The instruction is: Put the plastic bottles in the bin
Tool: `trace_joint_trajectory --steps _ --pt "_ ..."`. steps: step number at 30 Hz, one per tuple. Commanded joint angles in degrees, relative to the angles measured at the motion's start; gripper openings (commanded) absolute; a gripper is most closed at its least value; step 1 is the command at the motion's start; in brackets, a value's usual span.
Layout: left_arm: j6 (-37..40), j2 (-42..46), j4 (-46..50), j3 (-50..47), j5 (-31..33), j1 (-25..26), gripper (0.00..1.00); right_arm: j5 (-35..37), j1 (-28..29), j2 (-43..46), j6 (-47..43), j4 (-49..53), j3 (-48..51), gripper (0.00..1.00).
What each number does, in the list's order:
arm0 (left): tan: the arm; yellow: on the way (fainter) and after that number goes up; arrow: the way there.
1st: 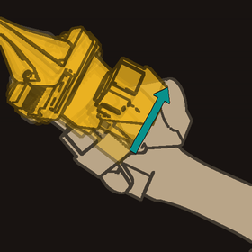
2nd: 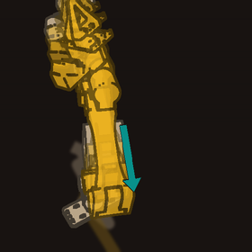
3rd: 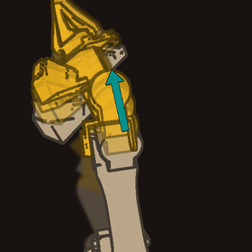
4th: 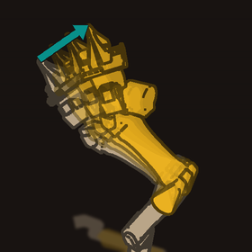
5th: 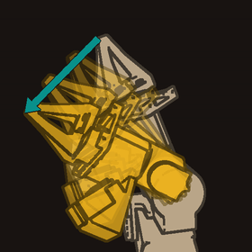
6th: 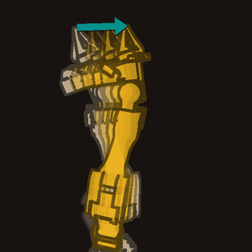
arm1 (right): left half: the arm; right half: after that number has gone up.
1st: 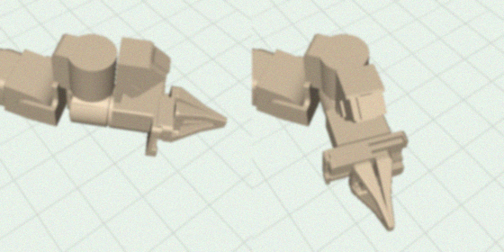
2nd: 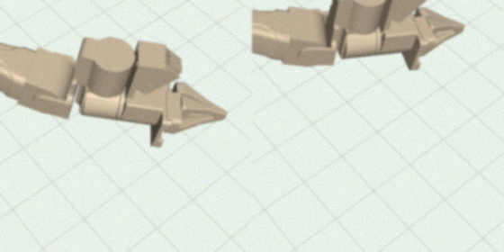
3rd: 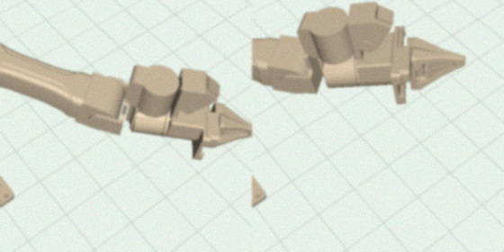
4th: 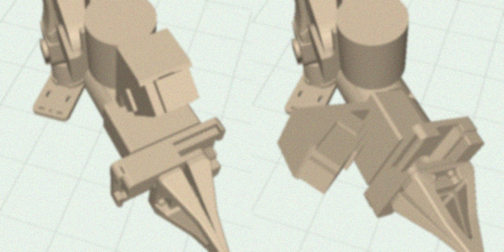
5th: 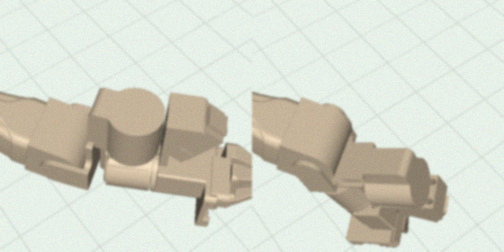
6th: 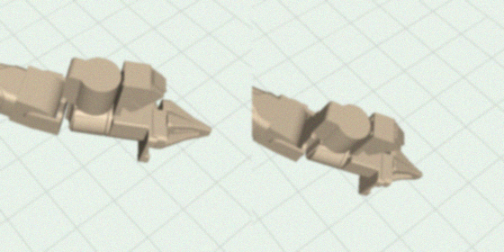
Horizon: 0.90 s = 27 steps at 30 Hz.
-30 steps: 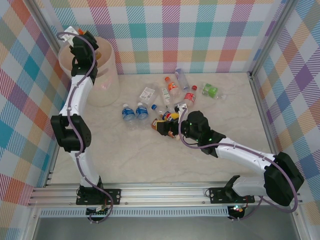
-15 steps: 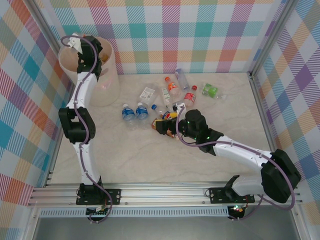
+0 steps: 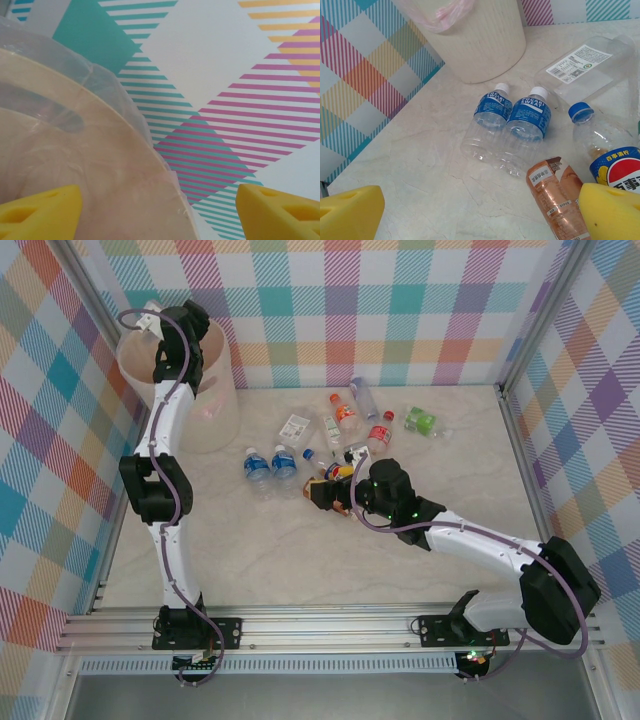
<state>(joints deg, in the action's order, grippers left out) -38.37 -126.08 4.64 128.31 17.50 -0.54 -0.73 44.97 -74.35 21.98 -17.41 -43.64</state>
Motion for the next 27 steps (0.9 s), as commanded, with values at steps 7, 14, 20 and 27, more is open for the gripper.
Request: trace_joint_trajectory --steps 7,14,20,27 --pt "4.1 3.5 3.7 1.6 -6.6 -0.6 0.88 -0.3 -0.2 -0.4 0.4 0.3 -1.5 1.00" --pt "6.6 9.0 7.4 1.2 -12.0 -0.1 0.96 8.1 -0.2 -0.7 5.2 4.1 -2.0 1.00" --pt "10.1 16.2 9.0 -4.5 -13.6 2.5 1.00 12.1 -1.3 -0.7 5.9 11.0 -2.4 1.00" --pt "10.0 25.1 8.1 -16.1 -17.5 6.6 1.00 9.1 -5.3 0.7 3.6 17.4 -2.1 1.00"
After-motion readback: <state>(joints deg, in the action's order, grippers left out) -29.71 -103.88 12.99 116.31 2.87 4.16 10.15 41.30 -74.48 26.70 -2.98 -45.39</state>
